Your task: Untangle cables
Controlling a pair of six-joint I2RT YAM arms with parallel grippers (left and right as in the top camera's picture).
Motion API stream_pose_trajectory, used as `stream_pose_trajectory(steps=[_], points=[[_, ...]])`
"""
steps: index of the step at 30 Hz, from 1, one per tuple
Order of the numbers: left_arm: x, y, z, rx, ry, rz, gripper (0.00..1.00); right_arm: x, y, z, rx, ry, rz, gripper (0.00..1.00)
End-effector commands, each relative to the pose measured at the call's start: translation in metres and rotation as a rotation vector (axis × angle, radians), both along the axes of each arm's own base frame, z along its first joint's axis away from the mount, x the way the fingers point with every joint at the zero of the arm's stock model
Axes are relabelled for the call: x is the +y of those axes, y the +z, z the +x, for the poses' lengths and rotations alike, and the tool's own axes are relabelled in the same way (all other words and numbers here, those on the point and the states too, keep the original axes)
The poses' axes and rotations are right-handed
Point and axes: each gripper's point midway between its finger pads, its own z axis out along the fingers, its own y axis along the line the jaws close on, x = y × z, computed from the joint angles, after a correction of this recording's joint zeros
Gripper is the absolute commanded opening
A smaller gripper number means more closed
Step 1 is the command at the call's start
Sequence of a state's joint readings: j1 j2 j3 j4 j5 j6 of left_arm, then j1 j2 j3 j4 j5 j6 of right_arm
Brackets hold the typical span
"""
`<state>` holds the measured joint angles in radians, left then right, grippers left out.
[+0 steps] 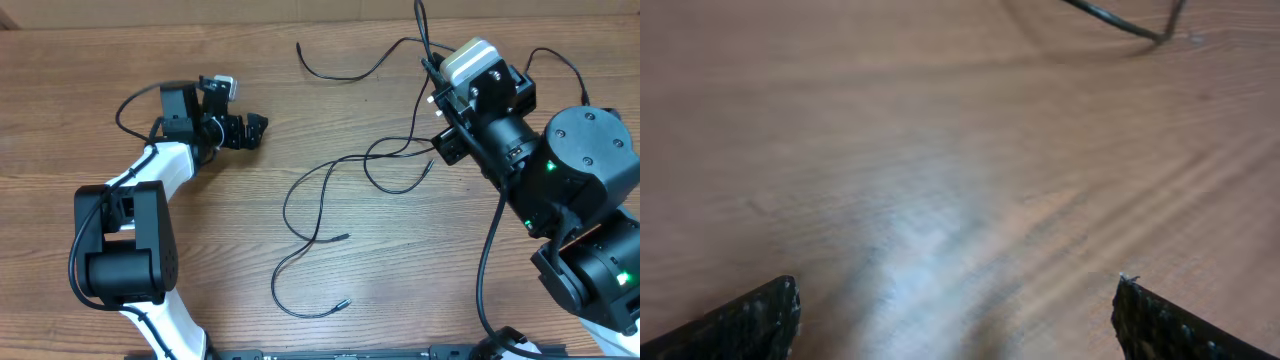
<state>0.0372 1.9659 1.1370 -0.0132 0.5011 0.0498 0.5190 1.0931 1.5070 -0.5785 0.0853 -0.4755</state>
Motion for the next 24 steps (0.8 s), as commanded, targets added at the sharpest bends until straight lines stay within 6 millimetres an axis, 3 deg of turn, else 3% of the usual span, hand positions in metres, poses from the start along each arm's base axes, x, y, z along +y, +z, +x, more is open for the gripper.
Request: stream_pose_trajectory(steps=[1, 4, 8, 14, 19, 24], points=[[-0.035, 0.014, -0.014, 0.030, -0.132, -0.192, 0.99, -0.002, 0.011, -0.003, -0.024, -0.002, 0.008, 0.04], [-0.070, 0.024, -0.041, -0.004, -0.366, -0.255, 1.00, -0.002, 0.011, -0.003, -0.025, -0.002, 0.008, 0.04], [-0.075, -0.015, -0.065, 0.135, -0.362, -0.069, 1.00, -0.002, 0.011, -0.003, -0.023, -0.002, 0.012, 0.04], [-0.098, -0.039, -0.103, 0.151, -0.592, 0.141, 1.00, -0.002, 0.011, -0.003, -0.023, -0.001, 0.012, 0.04], [-0.087, -0.057, -0.105, 0.186, -0.577, 0.365, 0.99, -0.002, 0.011, -0.003, -0.023, -0.001, 0.011, 0.04], [-0.085, -0.058, -0.103, 0.189, -0.565, 0.381, 1.00, -0.002, 0.010, -0.003, -0.020, -0.001, 0.010, 0.04]])
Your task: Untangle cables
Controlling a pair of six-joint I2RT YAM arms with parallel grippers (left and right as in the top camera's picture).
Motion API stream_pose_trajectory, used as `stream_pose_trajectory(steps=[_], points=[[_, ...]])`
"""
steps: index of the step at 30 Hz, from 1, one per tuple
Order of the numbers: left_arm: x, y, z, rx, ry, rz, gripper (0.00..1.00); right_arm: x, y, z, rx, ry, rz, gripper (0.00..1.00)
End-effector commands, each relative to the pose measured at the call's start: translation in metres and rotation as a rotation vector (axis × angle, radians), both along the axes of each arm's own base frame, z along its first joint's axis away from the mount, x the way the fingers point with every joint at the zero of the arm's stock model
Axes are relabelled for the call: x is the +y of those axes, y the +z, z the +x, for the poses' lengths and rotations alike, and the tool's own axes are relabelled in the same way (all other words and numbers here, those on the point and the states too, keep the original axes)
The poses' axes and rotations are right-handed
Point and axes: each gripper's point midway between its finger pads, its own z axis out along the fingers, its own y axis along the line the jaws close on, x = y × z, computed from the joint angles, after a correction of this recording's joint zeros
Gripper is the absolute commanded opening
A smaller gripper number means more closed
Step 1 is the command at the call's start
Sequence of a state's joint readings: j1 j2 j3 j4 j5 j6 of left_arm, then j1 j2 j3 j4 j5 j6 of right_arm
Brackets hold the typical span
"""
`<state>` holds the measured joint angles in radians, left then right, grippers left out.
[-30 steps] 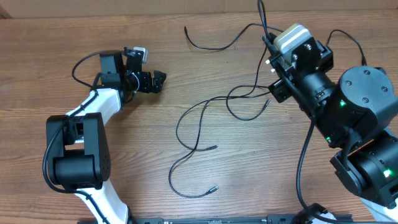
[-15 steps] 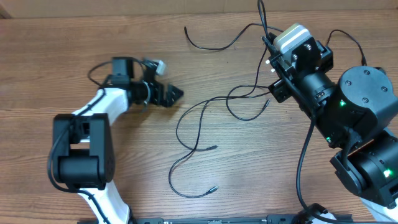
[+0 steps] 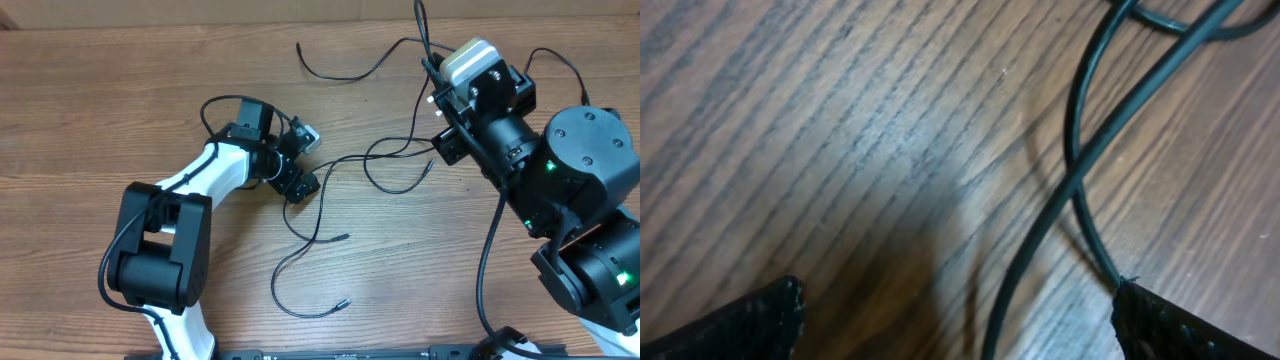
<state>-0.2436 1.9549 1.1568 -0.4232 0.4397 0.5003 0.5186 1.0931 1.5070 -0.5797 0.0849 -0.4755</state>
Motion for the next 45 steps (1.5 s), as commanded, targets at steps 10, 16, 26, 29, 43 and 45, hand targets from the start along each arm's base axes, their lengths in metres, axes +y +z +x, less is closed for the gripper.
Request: stream_pose_trajectory(steps=[10, 16, 26, 29, 43, 45], points=[[0.021, -0.017, 0.000, 0.005, 0.028, 0.111, 0.99, -0.002, 0.011, -0.003, -0.023, -0.001, 0.012, 0.04], [0.026, -0.019, 0.001, 0.003, 0.038, 0.142, 0.57, -0.002, 0.012, -0.003, -0.024, -0.001, 0.012, 0.04], [0.029, -0.019, 0.003, 0.000, 0.060, 0.158, 0.04, -0.002, 0.012, -0.003, -0.024, -0.001, 0.012, 0.04], [0.032, -0.008, 0.013, -0.014, 0.117, 0.166, 0.04, -0.002, 0.011, -0.003, -0.024, -0.001, 0.012, 0.04], [0.113, 0.244, 0.098, -0.639, 0.601, 0.396, 0.04, -0.002, 0.011, -0.003, -0.024, -0.001, 0.012, 0.04], [0.107, 0.276, 0.094, -0.690, 0.595, 0.332, 0.04, -0.002, 0.011, -0.003, -0.024, -0.001, 0.012, 0.04]])
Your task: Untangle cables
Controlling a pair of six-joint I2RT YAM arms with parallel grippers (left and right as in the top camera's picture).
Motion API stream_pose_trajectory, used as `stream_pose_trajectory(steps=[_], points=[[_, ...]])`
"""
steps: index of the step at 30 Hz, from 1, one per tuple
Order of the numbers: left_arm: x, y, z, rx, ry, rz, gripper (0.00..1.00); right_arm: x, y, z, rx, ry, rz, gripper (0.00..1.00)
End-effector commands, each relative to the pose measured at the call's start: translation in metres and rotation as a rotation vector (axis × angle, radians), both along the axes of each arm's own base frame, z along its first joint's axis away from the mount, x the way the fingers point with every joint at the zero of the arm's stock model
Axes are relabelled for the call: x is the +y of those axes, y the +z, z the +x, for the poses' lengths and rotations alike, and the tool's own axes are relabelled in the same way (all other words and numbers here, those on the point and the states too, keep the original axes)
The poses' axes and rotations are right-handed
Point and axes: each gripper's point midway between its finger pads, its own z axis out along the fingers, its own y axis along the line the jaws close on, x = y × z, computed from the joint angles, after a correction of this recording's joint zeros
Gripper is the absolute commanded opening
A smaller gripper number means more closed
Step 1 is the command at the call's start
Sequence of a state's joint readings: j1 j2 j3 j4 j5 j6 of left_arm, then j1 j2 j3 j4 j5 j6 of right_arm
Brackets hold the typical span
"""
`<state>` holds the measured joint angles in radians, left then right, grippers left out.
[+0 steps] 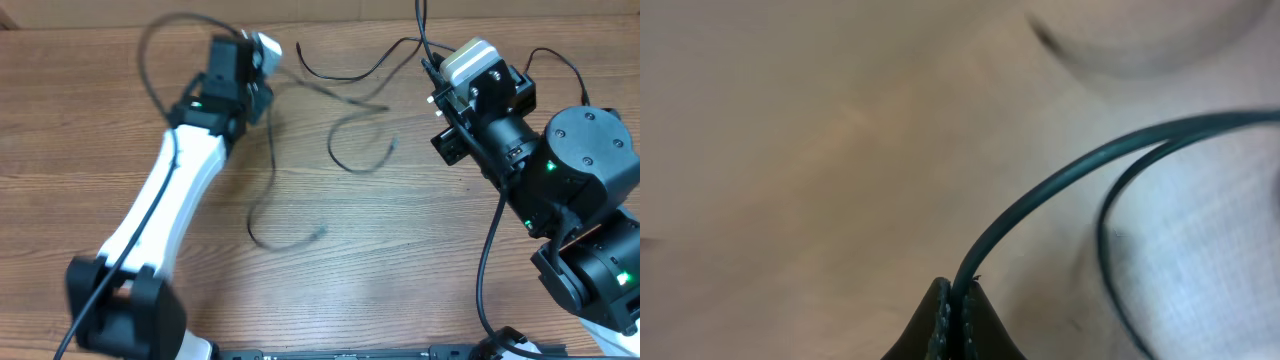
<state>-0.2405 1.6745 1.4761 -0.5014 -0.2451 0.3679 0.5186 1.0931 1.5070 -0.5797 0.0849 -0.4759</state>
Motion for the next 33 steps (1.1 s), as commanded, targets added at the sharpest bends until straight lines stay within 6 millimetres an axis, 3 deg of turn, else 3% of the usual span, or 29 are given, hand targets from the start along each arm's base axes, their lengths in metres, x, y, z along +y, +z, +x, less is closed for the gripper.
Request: stream_pose_trajectory(steps=[1, 4, 8, 10, 15, 18, 33], points=[[0.009, 0.064, -0.006, -0.138, 0.045, -0.033, 0.04, -0.002, 0.011, -0.003, -0.024, -0.001, 0.012, 0.04], [0.006, 0.094, -0.016, -0.194, 0.017, -0.068, 0.04, -0.002, 0.011, -0.003, -0.024, -0.001, 0.012, 0.04], [0.005, 0.111, -0.028, -0.222, 0.002, -0.085, 0.04, -0.002, 0.011, -0.003, -0.024, -0.001, 0.012, 0.04], [-0.006, 0.105, -0.037, -0.177, -0.063, -0.120, 0.04, -0.002, 0.011, -0.003, -0.024, -0.001, 0.012, 0.04], [-0.059, 0.071, -0.076, 0.055, -0.320, -0.314, 0.04, -0.002, 0.012, -0.003, -0.024, -0.001, 0.013, 0.04], [-0.081, 0.065, -0.096, 0.144, -0.417, -0.420, 0.04, -0.002, 0.011, -0.003, -0.023, -0.001, 0.013, 0.04], [-0.079, 0.090, -0.093, 0.105, -0.353, -0.511, 0.04, -0.002, 0.010, -0.003, -0.018, -0.001, 0.009, 0.04]])
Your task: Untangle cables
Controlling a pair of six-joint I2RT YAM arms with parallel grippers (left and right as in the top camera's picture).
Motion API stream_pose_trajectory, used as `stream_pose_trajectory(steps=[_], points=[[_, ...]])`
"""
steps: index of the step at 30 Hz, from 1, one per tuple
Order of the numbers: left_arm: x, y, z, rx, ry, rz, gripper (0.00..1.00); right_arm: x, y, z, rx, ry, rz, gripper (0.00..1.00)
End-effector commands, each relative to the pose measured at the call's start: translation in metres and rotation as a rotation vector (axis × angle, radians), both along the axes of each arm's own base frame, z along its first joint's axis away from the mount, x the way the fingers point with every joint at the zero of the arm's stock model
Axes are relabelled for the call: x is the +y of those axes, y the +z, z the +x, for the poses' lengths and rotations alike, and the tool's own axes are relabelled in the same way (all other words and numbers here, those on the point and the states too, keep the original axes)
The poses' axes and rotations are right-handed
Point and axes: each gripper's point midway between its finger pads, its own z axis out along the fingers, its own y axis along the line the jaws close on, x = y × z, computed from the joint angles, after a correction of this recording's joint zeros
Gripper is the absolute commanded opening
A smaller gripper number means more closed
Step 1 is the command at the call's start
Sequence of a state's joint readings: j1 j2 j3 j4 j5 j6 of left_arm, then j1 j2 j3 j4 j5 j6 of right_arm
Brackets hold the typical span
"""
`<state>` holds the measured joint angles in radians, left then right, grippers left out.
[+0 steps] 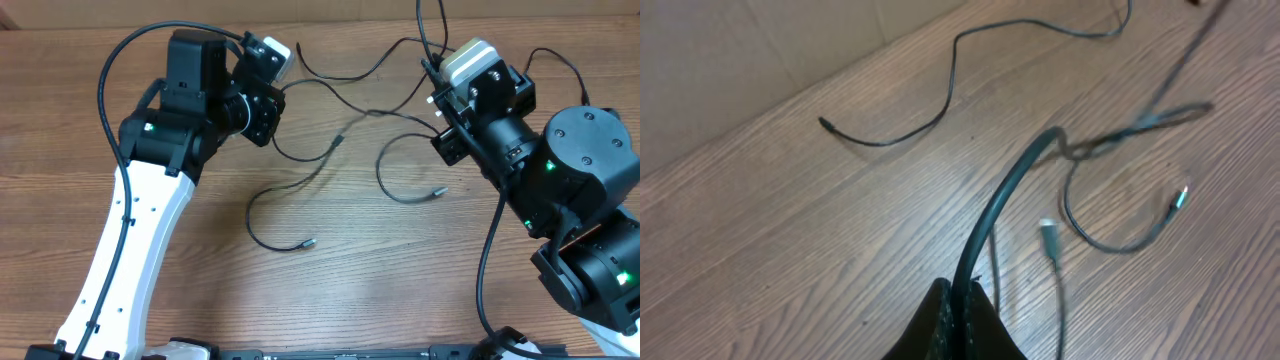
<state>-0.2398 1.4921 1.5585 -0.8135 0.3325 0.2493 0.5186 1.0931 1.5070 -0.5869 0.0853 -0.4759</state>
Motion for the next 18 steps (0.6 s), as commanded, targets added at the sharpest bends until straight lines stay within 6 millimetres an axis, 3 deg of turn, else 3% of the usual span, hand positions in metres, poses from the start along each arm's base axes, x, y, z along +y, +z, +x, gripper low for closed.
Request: stream_pose_trajectory(steps=[1, 9, 18], points=[[-0.005, 0.031, -0.002, -0.038, 0.004, -0.095, 0.04, -0.002, 0.012, -0.003, -0.024, -0.001, 0.013, 0.04], [-0.045, 0.035, -0.046, 0.098, -0.230, -0.271, 0.04, 0.000, 0.009, -0.001, -0.018, -0.001, 0.009, 0.04], [-0.072, 0.016, -0.065, 0.192, -0.301, -0.260, 0.04, 0.002, 0.007, 0.004, -0.014, -0.001, 0.007, 0.04]])
